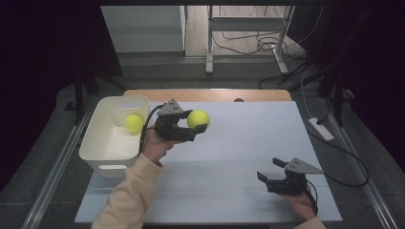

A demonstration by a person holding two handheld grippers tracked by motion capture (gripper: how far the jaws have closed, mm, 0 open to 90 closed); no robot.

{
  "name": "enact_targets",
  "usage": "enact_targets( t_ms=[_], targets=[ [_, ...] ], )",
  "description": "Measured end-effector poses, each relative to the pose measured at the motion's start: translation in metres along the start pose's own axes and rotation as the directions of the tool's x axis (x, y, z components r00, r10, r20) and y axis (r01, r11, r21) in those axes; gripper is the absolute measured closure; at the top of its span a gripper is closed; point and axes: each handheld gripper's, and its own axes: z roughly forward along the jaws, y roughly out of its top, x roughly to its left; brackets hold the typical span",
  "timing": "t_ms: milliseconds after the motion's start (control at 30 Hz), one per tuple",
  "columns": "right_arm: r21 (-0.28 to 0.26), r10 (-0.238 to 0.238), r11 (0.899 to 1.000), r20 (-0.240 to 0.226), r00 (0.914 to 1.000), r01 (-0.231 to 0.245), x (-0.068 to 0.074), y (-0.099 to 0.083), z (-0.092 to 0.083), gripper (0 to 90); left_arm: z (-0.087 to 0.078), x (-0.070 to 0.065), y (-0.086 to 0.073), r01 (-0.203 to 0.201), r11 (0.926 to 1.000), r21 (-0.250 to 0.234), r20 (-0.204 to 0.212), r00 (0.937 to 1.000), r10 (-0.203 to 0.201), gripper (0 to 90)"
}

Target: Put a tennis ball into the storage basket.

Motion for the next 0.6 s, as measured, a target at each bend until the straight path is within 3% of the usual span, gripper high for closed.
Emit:
enact_targets(
  t_ms=[600],
  targets=[
    [0.001, 0.001, 1.0, 0.0, 1.0, -0.001, 0.0, 0.0, 0.001, 12.9, -0.027, 0.02, 0.005, 0.026, 0.9992, -0.031, -0.072, 0.997, -0.028, 27.9]
  ],
)
